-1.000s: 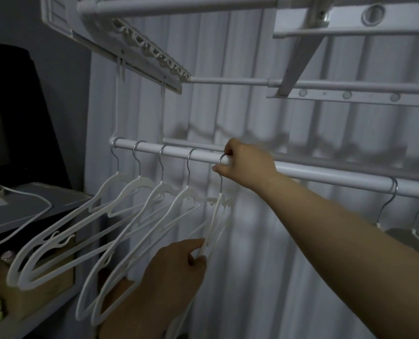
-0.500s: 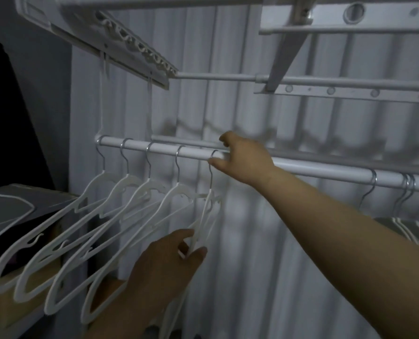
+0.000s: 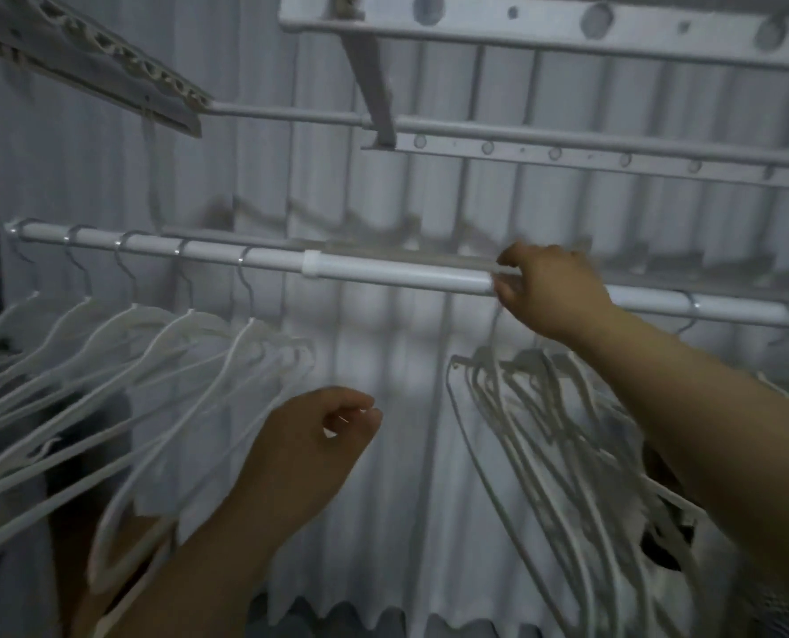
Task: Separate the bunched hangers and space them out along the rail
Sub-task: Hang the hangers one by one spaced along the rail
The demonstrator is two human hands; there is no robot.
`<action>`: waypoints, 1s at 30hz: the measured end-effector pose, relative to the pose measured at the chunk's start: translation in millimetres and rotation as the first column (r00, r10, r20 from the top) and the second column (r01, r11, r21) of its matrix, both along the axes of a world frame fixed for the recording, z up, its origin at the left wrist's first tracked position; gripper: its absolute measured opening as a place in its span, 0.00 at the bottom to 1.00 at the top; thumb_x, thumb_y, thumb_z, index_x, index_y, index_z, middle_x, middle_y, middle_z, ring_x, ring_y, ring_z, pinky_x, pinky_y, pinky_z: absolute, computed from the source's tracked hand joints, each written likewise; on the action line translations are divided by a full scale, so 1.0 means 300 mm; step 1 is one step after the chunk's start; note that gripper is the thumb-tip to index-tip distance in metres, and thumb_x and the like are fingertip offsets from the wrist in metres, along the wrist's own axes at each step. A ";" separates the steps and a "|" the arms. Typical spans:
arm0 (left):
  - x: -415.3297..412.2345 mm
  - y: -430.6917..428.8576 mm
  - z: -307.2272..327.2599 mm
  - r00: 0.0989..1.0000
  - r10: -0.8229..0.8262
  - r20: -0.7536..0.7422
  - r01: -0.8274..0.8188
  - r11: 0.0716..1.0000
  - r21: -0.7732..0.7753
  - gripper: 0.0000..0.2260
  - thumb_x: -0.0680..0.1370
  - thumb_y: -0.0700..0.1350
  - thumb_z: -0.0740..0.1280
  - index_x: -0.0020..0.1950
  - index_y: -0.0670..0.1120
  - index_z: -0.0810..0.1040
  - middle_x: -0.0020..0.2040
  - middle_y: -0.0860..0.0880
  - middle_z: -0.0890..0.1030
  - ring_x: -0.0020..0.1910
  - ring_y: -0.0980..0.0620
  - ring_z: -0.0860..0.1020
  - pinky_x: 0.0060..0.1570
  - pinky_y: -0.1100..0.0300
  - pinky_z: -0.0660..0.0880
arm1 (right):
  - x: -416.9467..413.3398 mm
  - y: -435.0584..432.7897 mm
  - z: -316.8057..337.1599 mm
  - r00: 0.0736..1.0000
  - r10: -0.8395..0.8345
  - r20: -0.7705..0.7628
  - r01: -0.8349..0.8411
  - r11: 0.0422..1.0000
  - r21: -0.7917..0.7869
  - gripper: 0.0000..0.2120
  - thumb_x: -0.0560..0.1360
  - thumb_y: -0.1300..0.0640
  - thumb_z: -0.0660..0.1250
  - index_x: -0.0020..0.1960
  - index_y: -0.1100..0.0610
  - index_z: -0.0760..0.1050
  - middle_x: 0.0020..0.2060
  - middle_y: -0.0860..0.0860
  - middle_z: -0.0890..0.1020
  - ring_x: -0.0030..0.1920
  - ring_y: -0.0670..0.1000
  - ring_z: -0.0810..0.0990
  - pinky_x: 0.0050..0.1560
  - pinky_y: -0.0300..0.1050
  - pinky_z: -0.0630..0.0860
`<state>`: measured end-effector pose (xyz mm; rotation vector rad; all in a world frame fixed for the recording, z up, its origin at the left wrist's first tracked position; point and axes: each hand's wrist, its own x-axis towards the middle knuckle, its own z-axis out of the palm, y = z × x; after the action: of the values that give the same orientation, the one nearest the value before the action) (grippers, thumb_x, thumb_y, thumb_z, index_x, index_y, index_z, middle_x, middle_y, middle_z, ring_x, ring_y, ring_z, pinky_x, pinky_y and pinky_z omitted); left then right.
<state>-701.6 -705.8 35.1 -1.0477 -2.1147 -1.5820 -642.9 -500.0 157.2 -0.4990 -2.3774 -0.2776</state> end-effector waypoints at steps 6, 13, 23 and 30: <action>0.197 0.250 -0.029 0.976 -0.100 0.196 0.101 0.995 0.004 0.14 0.72 0.54 0.65 0.57 0.54 0.73 0.45 0.61 0.74 0.41 0.64 0.73 0.35 0.79 0.69 | 0.128 0.169 -0.033 0.992 0.084 0.098 -0.078 0.995 -0.058 0.23 0.75 0.54 0.63 0.68 0.57 0.65 0.66 0.58 0.72 0.65 0.59 0.69 0.65 0.49 0.63; 0.272 0.394 -0.024 0.969 -0.005 0.249 0.053 0.981 -0.187 0.34 0.72 0.54 0.67 0.73 0.53 0.54 0.62 0.54 0.70 0.54 0.55 0.74 0.52 0.63 0.71 | 0.133 0.211 -0.055 0.977 0.174 0.119 -0.180 0.983 0.039 0.26 0.75 0.52 0.62 0.71 0.55 0.60 0.69 0.54 0.67 0.68 0.57 0.64 0.66 0.48 0.60; 0.230 0.367 -0.045 0.944 0.055 0.324 -0.023 0.995 -0.101 0.17 0.77 0.38 0.61 0.64 0.50 0.69 0.36 0.55 0.70 0.27 0.57 0.70 0.20 0.74 0.67 | 0.109 0.208 -0.072 0.978 0.204 0.048 -0.206 0.978 0.044 0.25 0.75 0.53 0.61 0.70 0.56 0.62 0.69 0.54 0.66 0.69 0.56 0.61 0.69 0.47 0.53; 0.155 0.236 0.009 0.942 0.054 0.331 -0.049 0.999 -0.023 0.18 0.76 0.35 0.61 0.39 0.60 0.69 0.35 0.51 0.73 0.22 0.56 0.70 0.17 0.70 0.66 | 0.011 0.068 -0.033 0.947 0.321 -0.014 -0.317 0.940 0.126 0.23 0.74 0.57 0.61 0.69 0.59 0.65 0.69 0.56 0.69 0.69 0.56 0.63 0.69 0.47 0.51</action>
<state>-655.1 -634.9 37.7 -0.7641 -2.3465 -1.8267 -639.6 -479.6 147.2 -0.0556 -2.3448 -0.2616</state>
